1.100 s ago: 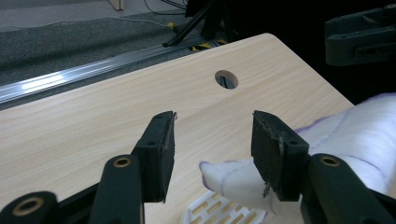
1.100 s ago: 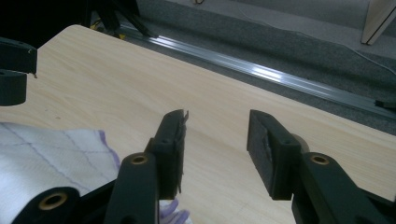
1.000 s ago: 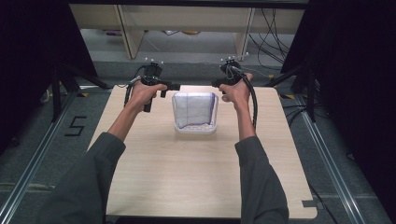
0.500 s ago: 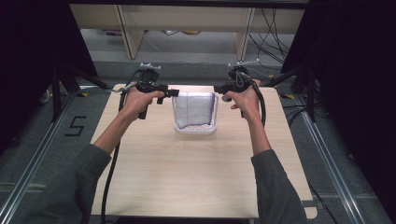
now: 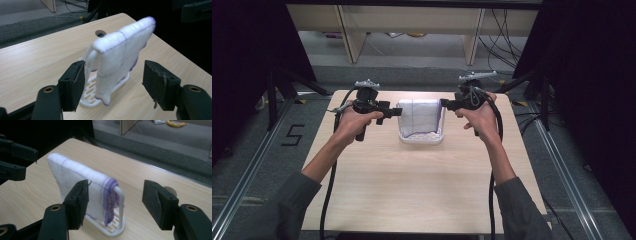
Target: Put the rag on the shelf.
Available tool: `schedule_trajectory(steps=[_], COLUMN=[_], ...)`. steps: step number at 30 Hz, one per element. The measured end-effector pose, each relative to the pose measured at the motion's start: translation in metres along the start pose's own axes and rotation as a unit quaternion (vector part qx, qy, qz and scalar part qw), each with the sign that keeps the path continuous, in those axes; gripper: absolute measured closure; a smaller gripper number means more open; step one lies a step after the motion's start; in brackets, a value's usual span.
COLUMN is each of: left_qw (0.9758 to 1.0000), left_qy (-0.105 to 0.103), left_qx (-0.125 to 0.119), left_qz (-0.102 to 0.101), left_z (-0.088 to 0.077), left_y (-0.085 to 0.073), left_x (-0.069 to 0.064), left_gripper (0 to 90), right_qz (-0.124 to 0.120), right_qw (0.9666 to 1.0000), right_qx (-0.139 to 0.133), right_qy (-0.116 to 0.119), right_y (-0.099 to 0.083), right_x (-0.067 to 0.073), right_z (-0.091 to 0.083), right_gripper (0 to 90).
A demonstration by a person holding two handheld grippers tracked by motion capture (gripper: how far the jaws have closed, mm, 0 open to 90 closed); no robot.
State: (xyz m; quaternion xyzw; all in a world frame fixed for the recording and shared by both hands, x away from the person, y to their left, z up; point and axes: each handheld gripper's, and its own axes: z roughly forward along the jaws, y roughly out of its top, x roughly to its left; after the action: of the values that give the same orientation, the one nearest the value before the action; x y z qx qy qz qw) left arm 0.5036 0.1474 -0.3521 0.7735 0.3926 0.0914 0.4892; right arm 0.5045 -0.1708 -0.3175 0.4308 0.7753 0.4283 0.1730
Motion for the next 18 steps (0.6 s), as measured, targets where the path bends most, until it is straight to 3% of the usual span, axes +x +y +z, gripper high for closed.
schedule_trajectory(steps=[3,4,8,18], left_qw=[0.9999,0.9999,0.9997,0.9993], left_qy=[0.001,0.001,0.0,-0.018], left_qx=[0.002,0.001,-0.008,-0.015], left_qz=[0.011,0.015,0.023,0.03], left_z=[-0.003,-0.005,-0.013,-0.03], left_y=[-0.005,-0.007,-0.013,-0.033], left_x=[-0.005,-0.008,-0.012,-0.02], left_gripper=[33.7,33.6,33.6,33.4], right_qz=[0.002,-0.007,0.002,-0.009], right_qw=[1.0,1.0,1.0,0.9998], right_qx=[-0.002,-0.004,-0.005,-0.014], right_qy=[0.002,-0.002,0.005,0.011], right_y=[-0.004,-0.005,-0.014,-0.037], right_x=[0.005,0.005,0.009,0.019], right_z=[-0.006,-0.007,-0.014,-0.029], right_gripper=[39.1,39.0,38.7,38.3])
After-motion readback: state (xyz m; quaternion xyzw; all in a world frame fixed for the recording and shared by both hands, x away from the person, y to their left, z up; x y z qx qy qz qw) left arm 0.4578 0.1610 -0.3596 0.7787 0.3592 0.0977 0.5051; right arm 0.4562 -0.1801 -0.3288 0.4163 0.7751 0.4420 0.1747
